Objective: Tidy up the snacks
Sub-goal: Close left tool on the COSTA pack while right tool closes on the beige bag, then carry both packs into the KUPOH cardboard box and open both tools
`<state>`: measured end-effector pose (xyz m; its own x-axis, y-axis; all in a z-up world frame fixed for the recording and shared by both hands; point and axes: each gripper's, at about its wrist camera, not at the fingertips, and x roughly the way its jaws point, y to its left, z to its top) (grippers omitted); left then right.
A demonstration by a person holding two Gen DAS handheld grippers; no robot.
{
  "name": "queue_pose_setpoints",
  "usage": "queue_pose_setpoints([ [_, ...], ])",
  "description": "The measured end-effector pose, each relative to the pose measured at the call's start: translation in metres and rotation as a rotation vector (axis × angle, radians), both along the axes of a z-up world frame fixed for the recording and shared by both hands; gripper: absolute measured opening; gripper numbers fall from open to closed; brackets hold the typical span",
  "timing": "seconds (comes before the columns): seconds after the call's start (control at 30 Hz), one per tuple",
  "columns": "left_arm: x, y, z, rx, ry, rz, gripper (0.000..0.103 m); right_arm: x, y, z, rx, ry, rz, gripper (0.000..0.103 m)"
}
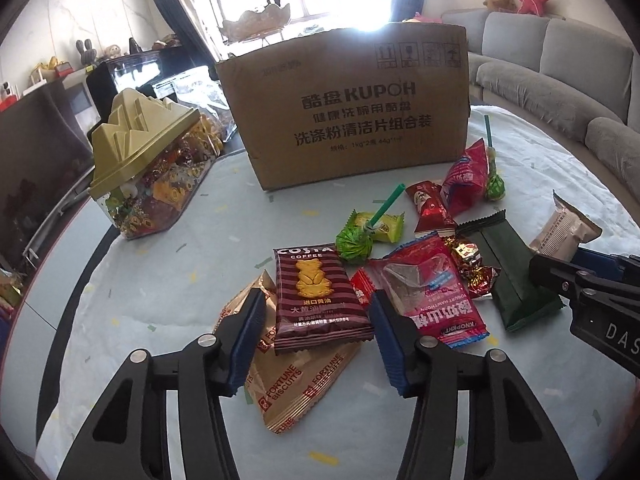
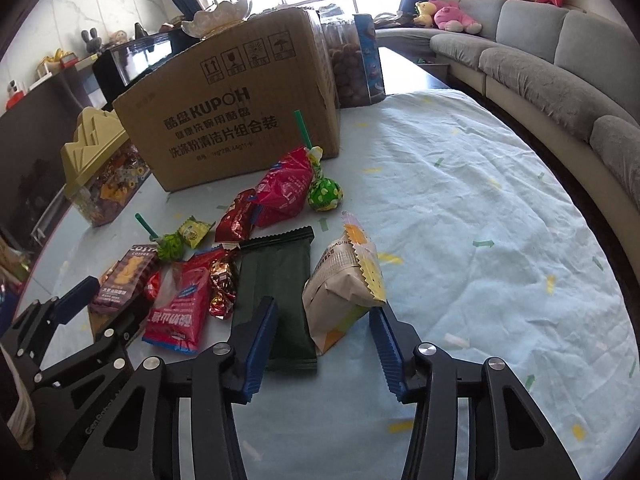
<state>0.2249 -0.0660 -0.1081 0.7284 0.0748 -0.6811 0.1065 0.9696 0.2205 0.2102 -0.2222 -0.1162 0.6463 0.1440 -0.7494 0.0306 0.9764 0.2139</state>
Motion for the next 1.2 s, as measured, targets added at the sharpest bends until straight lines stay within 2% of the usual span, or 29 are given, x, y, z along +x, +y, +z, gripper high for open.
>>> queue_pose_setpoints([
  [0.03,0.001,0.0,0.0,-0.002,0.004,0.0,0.047,0.0,0.001,0.0,-0.004,0.0,0.002,0.044],
  [0.2,0.002,0.007,0.001,-0.043,0.002,0.003,0.046,0.002,0.001,0.003,-0.01,-0.008,-0.004,0.031],
  [0.33,0.001,0.011,0.003,-0.077,-0.003,0.003,0.046,0.001,0.004,0.007,-0.021,-0.021,0.002,0.027],
  [0.53,-0.008,0.015,0.011,-0.114,-0.016,0.002,0.046,-0.005,0.008,0.017,-0.021,-0.039,0.007,0.026],
  [1.2,-0.055,0.027,0.067,-0.178,-0.155,-0.029,0.046,-0.039,0.023,0.059,-0.032,-0.144,0.051,0.018],
])
